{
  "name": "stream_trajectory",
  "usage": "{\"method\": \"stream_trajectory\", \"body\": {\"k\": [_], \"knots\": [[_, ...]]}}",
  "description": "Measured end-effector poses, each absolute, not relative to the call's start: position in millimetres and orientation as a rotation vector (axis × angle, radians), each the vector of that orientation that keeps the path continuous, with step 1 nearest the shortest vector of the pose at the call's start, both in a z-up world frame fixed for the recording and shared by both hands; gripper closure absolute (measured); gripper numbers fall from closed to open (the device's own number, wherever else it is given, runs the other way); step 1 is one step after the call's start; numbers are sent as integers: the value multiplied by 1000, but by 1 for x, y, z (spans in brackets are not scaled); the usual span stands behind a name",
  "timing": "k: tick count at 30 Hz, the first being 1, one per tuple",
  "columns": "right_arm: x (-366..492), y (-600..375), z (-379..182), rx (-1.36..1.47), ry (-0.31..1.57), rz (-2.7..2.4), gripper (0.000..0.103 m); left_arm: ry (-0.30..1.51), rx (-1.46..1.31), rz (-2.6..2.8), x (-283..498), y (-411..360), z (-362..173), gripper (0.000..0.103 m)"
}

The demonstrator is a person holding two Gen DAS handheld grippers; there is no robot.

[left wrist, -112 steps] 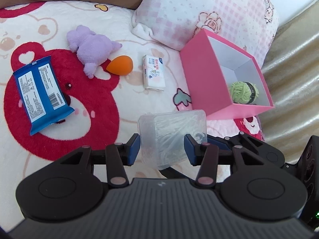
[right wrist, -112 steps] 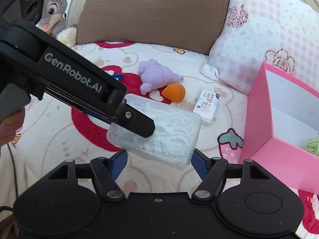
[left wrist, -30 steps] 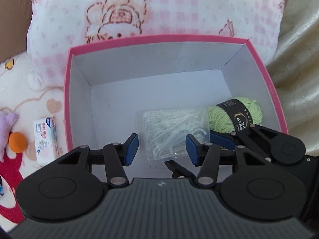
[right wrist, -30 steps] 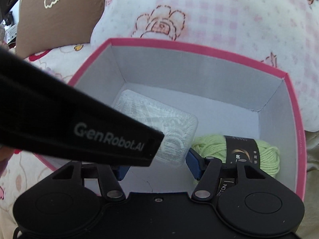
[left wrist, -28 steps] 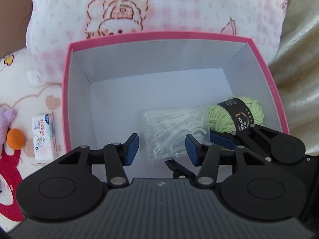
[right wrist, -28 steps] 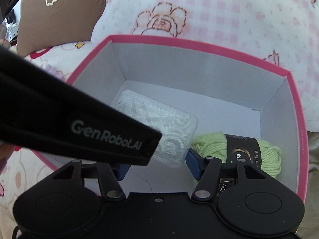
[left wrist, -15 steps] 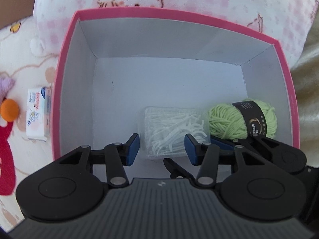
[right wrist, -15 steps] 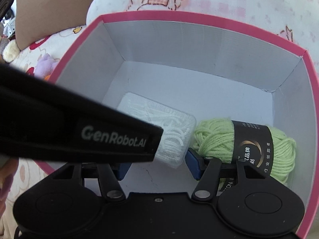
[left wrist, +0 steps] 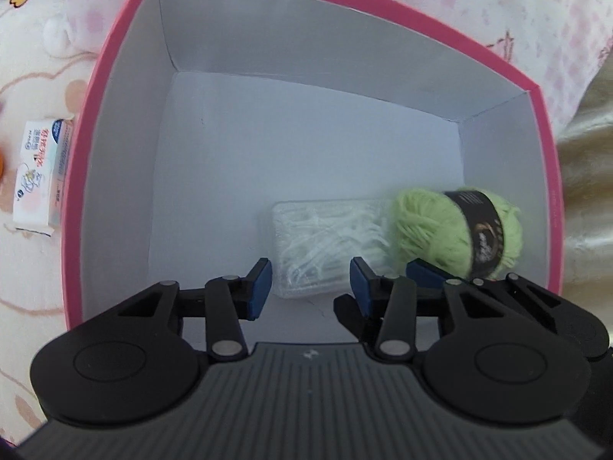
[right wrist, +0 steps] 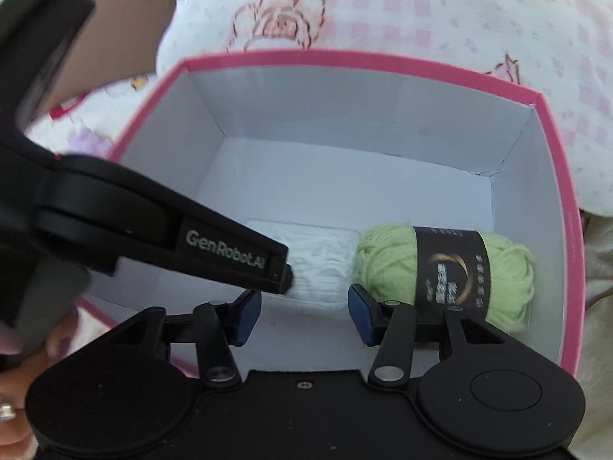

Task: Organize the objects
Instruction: 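Lower the floss box beside the yarn and open the left gripper, then withdraw the left tool from the pink box toward the blue wipes packet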

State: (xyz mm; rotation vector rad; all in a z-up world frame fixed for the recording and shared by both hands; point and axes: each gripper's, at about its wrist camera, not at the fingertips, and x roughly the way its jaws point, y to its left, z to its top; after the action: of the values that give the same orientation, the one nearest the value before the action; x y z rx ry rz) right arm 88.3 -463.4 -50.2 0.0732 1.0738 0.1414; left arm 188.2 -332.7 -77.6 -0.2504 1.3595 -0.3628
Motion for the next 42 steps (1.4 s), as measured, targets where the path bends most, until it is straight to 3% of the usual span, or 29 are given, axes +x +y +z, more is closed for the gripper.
{"method": "stream_trajectory", "body": {"k": [13, 17, 20, 42], "knots": [[55, -465, 8, 69, 961, 118, 47, 1194, -95, -501, 163, -328, -1, 60], [51, -457, 18, 70, 935, 114, 46, 1165, -49, -520, 155, -303, 17, 55], [45, -452, 24, 72, 903, 97, 45, 1168, -19, -526, 146, -280, 25, 49], [9, -378, 70, 101, 852, 126, 42, 1174, 12, -635, 92, -167, 70, 41]]}}
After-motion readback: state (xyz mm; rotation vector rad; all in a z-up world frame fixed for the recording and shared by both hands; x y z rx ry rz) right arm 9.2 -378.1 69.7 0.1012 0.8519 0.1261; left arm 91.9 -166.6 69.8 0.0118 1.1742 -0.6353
